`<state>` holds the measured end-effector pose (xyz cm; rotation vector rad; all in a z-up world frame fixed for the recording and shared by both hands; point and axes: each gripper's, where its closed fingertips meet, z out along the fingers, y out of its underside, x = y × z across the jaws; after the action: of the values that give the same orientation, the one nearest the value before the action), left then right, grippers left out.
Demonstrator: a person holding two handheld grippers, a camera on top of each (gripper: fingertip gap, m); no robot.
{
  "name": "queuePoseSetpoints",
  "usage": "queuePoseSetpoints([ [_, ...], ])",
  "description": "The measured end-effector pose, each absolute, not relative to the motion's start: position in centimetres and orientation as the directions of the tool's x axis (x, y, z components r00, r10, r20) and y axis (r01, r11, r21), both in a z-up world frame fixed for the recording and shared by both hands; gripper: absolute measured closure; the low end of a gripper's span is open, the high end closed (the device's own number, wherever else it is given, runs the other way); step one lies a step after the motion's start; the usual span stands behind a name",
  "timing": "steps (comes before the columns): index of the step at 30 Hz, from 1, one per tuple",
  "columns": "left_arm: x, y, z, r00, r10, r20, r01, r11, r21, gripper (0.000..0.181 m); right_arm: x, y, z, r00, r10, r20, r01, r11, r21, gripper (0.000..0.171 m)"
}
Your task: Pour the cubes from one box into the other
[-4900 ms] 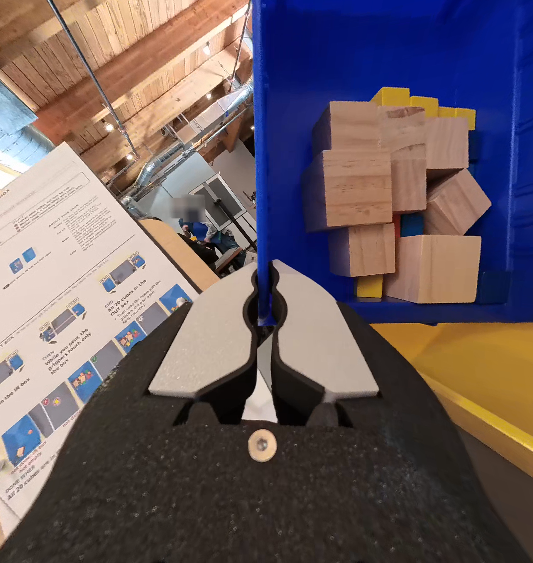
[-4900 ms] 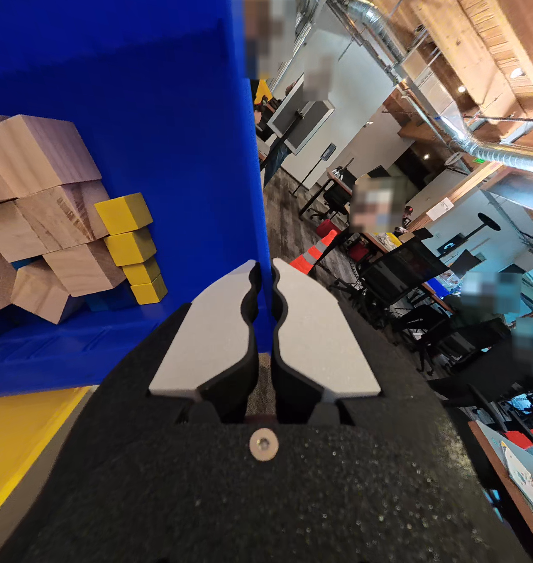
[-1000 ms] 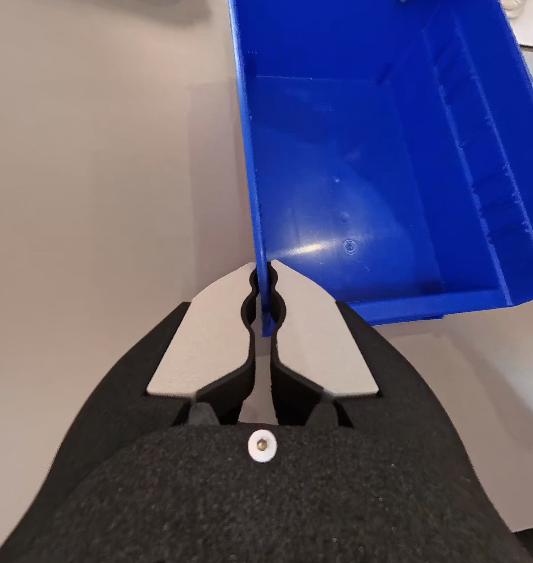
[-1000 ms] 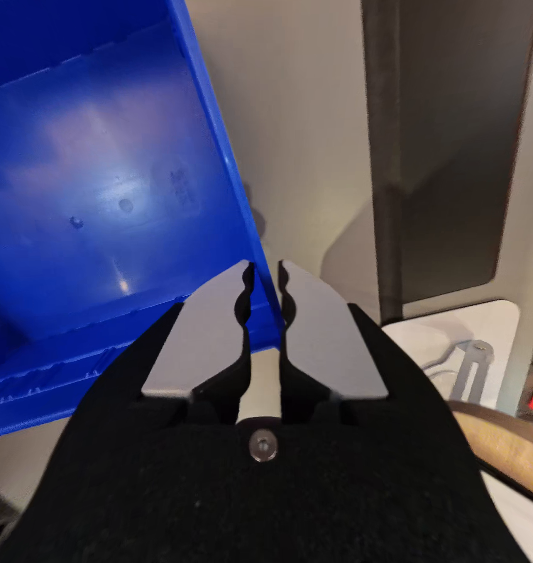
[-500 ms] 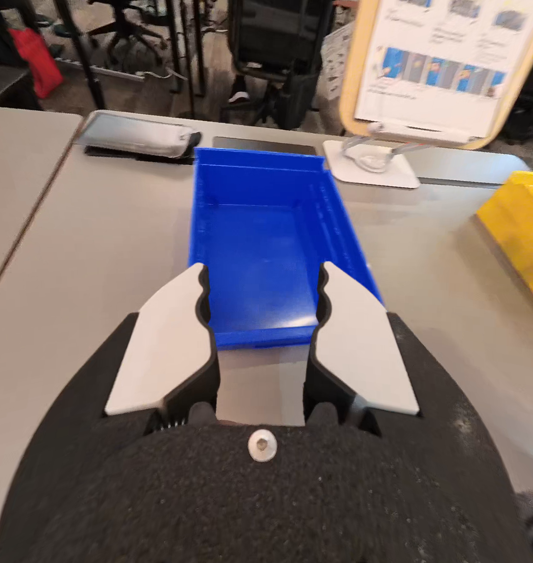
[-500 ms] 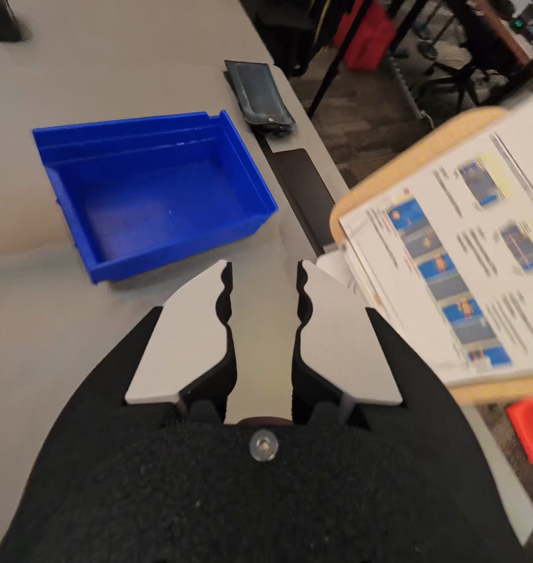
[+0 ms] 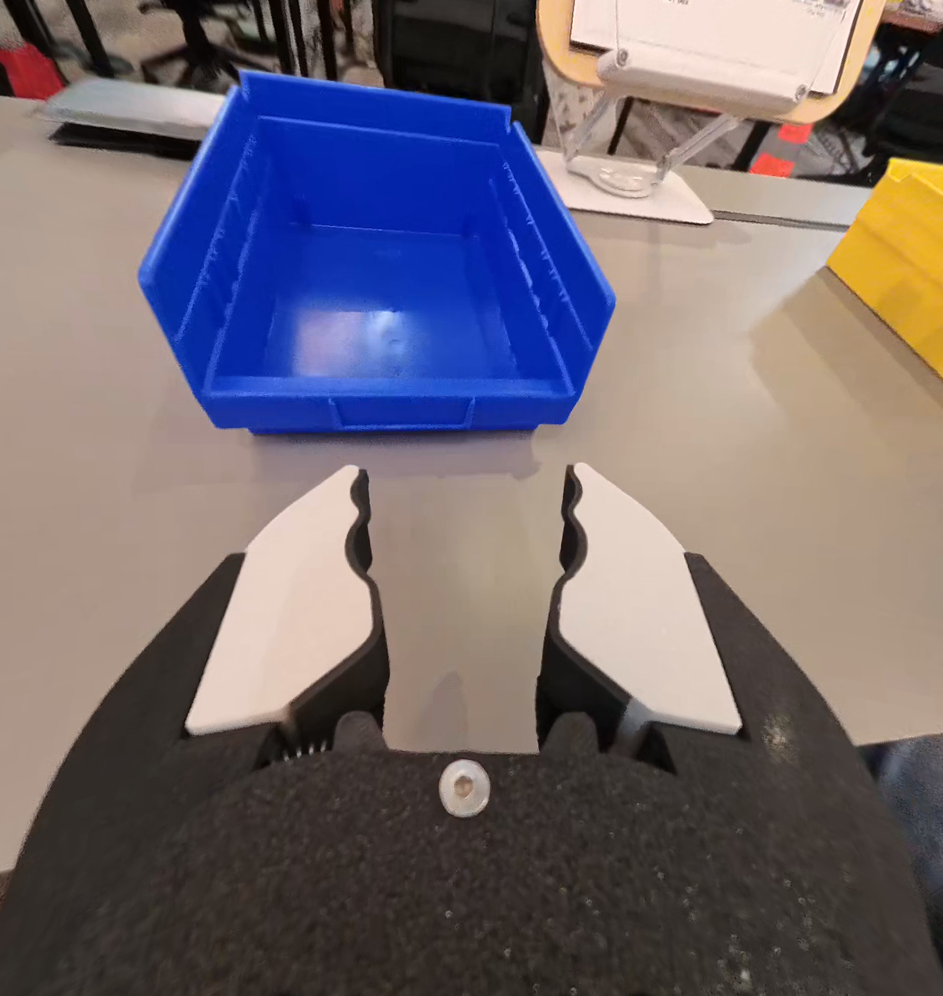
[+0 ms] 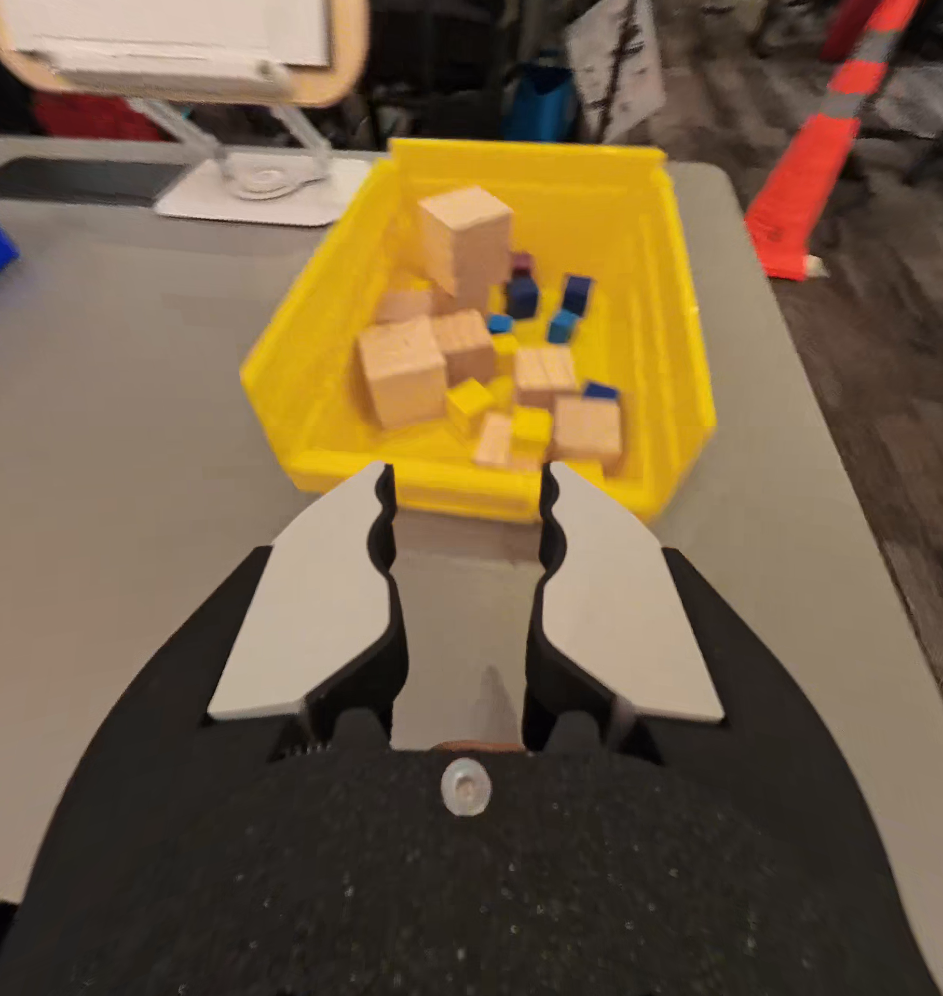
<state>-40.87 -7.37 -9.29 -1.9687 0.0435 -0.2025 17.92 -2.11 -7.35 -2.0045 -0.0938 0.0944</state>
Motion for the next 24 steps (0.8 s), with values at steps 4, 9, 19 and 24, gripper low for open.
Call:
queuePoseSetpoints([
  [4,-41.4,-7.5,-10.7,0.994,-0.106,0.023,-0.015,-0.348,-0.937,0.118,20.1,-6.2,-11.8,0.997,0.013,-0.081,-0.070,-0.374,-0.925,0.123],
  [9,-41.1,-6.4,-10.3,0.995,-0.101,0.028,-0.005,-0.311,-0.950,0.116,20.7,-6.4,-11.3,0.999,0.002,-0.042,-0.039,-0.341,-0.939,0.116],
  [19,-40.9,-7.1,-10.6,0.992,-0.100,-0.071,-0.099,-0.305,-0.947,0.116,19.1,-5.9,-10.4,0.999,0.033,-0.031,-0.018,-0.327,-0.945,0.117],
  [24,-41.5,-7.5,-10.8,0.995,-0.087,-0.047,-0.072,-0.317,-0.946,0.116,18.7,-5.6,-10.4,0.997,0.033,0.065,0.072,-0.335,-0.940,0.117],
])
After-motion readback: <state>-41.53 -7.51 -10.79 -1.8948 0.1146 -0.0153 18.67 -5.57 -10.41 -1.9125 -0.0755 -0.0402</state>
